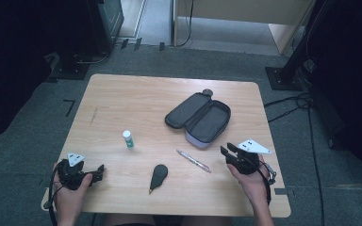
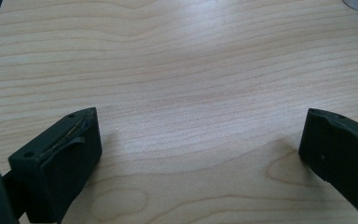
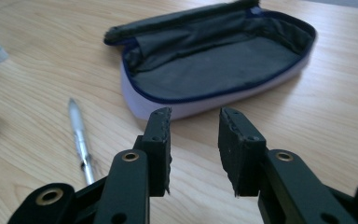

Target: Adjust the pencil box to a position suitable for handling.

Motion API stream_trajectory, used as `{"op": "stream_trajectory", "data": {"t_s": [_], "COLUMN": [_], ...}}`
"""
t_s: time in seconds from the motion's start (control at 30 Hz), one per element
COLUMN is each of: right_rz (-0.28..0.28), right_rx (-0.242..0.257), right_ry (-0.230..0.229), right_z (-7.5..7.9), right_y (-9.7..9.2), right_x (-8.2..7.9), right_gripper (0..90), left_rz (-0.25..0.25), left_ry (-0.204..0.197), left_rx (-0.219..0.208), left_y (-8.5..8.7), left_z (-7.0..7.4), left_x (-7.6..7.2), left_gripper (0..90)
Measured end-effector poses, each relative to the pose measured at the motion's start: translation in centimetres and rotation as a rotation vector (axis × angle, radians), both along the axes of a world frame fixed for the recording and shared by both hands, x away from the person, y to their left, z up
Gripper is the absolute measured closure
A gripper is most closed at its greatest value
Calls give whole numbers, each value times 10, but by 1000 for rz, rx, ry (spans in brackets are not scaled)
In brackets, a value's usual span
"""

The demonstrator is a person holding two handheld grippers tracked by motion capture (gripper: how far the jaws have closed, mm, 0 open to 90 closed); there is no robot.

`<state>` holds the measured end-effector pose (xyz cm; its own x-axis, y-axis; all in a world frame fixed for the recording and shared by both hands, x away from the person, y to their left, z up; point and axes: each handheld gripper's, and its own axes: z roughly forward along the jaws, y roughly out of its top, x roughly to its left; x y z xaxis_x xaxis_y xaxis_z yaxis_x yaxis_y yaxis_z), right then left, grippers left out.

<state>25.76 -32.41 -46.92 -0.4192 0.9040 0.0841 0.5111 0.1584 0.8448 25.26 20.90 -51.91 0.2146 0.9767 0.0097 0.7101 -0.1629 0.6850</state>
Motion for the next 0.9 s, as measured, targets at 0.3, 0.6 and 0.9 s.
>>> {"op": "stream_trajectory", "data": {"t_s": [0.3,0.6,0.9], "right_rz": [96,135,164], "right_rx": [3,-33,-51], "right_ry": [2,19,52], "right_z": [1,-3,-10], "right_y": [27,45,57], "right_x": [19,39,54], "right_gripper": [673,667,661], "left_rz": [0,0,0], "left_ry": [-1,0,0], "left_rx": [0,0,0], "left_y": [0,0,0], "left_z": [0,0,0], "left_x": [0,0,0], "left_gripper": [0,0,0]}}
